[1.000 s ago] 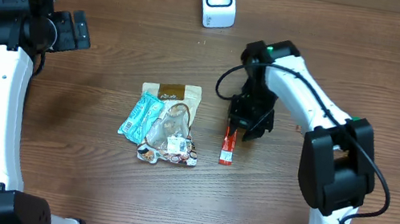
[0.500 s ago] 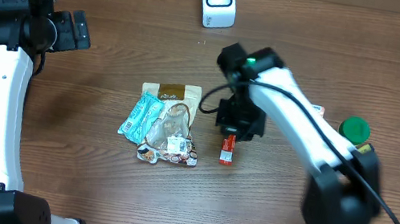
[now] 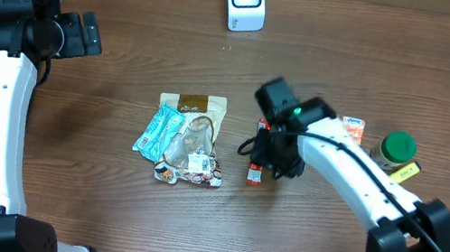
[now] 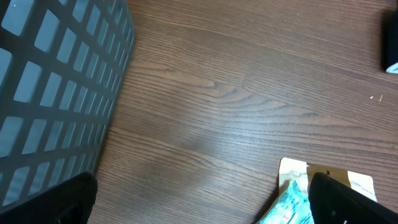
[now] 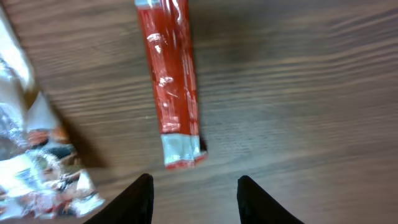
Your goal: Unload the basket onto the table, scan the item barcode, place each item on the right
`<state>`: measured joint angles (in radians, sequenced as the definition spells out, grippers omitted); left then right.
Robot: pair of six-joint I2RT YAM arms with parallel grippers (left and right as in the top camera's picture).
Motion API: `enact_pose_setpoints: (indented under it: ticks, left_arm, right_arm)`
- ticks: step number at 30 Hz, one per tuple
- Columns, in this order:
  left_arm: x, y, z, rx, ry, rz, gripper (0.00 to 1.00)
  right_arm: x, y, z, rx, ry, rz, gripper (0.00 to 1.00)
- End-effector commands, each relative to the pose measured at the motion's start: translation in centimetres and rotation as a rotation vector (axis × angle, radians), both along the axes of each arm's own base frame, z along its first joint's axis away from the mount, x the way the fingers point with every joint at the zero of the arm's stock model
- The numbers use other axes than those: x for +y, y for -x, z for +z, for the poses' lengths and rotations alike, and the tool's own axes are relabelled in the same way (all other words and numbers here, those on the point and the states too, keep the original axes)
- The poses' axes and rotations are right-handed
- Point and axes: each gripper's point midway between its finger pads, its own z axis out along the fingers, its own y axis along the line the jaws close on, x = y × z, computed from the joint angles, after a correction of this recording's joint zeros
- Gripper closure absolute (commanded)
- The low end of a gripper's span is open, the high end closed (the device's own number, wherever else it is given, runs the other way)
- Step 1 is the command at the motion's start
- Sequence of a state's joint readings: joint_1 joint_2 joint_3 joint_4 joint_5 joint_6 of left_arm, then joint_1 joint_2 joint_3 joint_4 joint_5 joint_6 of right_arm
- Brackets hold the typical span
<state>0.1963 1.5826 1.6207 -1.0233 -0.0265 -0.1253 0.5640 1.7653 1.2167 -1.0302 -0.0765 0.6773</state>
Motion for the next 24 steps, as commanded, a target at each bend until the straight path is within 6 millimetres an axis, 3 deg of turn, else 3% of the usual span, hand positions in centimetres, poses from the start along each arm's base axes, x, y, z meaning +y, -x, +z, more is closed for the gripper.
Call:
enact_pose_setpoints:
  ticks: [1, 15, 24]
  left_arm:
    - [-0.4, -0.4, 0.2, -0.009, 0.013, -0.001, 0.0]
    - [-0.4, -0.4, 0.2, -0.009, 0.013, -0.001, 0.0]
    - [-0.4, -0.4, 0.2, -0.009, 0.013, -0.001, 0.01]
  right_arm:
    - [0.5, 0.4, -0.7, 0.006, -0.05, -0.009, 0.57]
    - [0.0, 0.4, -4.6, -0.02, -0.031, -0.009, 0.66]
    - [0.2, 0.4, -4.8, -0.03, -0.026, 0.002, 0.71]
